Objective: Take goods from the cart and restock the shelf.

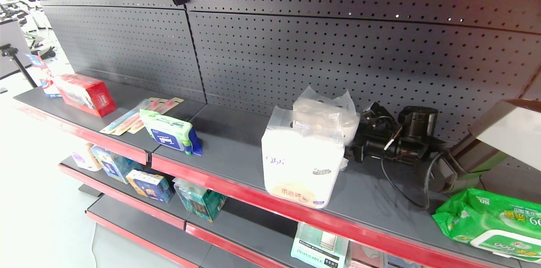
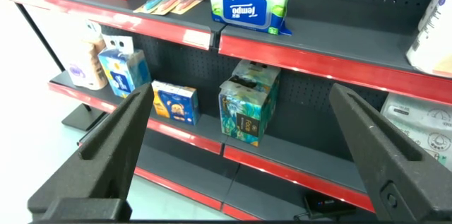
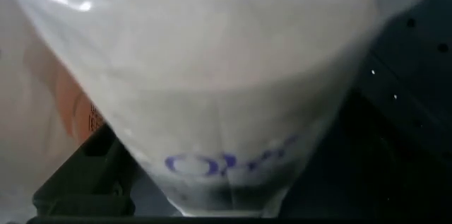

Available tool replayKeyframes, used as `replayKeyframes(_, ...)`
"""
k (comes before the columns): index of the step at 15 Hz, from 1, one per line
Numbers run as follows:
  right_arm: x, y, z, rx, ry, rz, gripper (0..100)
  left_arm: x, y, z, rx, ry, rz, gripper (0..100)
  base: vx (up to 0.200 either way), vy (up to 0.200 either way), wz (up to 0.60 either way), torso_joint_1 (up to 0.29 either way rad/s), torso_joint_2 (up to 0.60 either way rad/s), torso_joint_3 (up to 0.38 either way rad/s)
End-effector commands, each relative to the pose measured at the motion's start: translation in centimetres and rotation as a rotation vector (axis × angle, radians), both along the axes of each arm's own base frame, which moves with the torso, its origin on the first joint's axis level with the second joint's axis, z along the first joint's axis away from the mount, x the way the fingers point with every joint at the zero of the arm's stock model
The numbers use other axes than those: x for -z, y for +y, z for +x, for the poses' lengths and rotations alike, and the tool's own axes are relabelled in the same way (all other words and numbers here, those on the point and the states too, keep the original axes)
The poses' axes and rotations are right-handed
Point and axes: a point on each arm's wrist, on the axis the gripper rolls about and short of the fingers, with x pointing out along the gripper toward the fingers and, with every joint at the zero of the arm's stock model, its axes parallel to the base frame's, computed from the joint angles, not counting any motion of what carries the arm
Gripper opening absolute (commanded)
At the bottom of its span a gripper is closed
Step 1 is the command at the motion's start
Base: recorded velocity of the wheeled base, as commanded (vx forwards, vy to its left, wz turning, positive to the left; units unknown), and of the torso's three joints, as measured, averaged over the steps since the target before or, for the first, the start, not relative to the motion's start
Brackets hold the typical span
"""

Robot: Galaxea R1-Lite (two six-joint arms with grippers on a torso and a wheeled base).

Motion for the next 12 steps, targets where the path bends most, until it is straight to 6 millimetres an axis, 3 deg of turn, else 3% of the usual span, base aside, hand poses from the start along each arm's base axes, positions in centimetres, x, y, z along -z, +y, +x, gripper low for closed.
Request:
replayKeyframes(1, -1.1, -1.3, -0.6, 0.027, -0.018, 0.002, 100, 0.0, 0.0, 0.0, -0.001, 0.000, 0.000, 100, 0.000, 0.000, 0.00, 0.000, 0.00, 0.000)
replayKeyframes(12, -2.4, -5.8, -5.3, 0.109, 0.025, -0.001, 100, 0.0, 0.0, 0.0, -0.001, 0.000, 0.000, 100, 0.000, 0.000, 0.00, 0.000, 0.00, 0.000)
